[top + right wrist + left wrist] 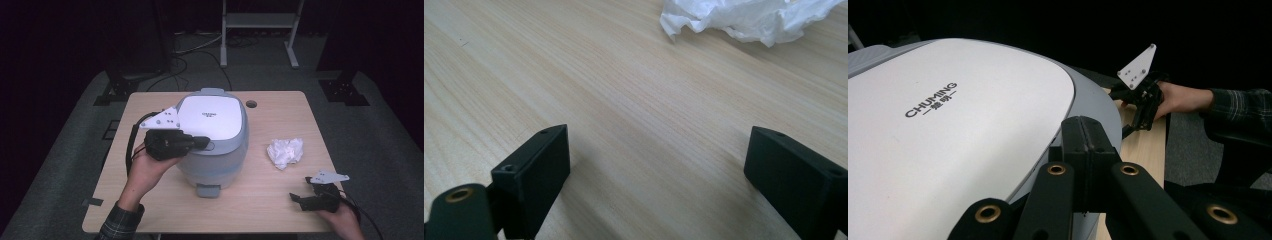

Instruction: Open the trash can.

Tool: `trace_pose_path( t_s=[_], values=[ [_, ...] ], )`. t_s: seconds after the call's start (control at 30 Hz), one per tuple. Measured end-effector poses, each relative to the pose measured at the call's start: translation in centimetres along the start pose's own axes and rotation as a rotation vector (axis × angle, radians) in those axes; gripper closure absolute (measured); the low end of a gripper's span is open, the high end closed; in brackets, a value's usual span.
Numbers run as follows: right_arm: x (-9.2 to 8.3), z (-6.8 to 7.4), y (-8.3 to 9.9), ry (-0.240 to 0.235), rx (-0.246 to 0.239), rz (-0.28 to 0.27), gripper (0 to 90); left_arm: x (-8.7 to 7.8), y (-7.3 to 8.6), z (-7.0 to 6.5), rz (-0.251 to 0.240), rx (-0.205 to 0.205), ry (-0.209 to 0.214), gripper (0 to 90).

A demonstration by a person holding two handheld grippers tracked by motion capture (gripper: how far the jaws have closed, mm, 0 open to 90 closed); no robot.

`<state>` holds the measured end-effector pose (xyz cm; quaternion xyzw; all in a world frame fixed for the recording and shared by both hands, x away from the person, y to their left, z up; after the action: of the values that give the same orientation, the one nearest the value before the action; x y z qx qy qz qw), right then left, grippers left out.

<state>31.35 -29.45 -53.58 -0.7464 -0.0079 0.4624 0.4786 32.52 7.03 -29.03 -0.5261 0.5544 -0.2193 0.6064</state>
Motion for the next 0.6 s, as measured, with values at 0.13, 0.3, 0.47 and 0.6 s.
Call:
trace_pose_path(
  t_s=[0.13,0.3,0.47,0.6],
  values=[
    [0.00,0.00,0.00,0.000,0.000,0.000,10.1,0.14,0.08,-0.02,-0.006,-0.014,0.012,90.0],
    [0.00,0.00,0.00,0.000,0.000,0.000,10.1,0.18,0.07,-0.03,0.002,-0.006,-0.004,90.0],
    [0.00,0.00,0.00,0.000,0.000,0.000,10.1,0.11,-0.14,-0.22,-0.001,0.006,-0.001,87.8],
    [0.00,0.00,0.00,0.000,0.000,0.000,10.1,-0.40,-0.30,-0.44,-0.020,0.008,0.007,83.5]
  ],
)
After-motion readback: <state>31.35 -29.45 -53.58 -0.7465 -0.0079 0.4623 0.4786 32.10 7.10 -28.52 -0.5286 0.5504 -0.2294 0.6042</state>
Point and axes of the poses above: each handheld gripper's, and its own axes: x roughly forward along the jaws, y roughly out of its underside, z roughly to its left, the point moved 7 cm from there along x, roughly forward along the jaws, and after that the axes turned 10 degrees about -x, right-handed, at the moved point
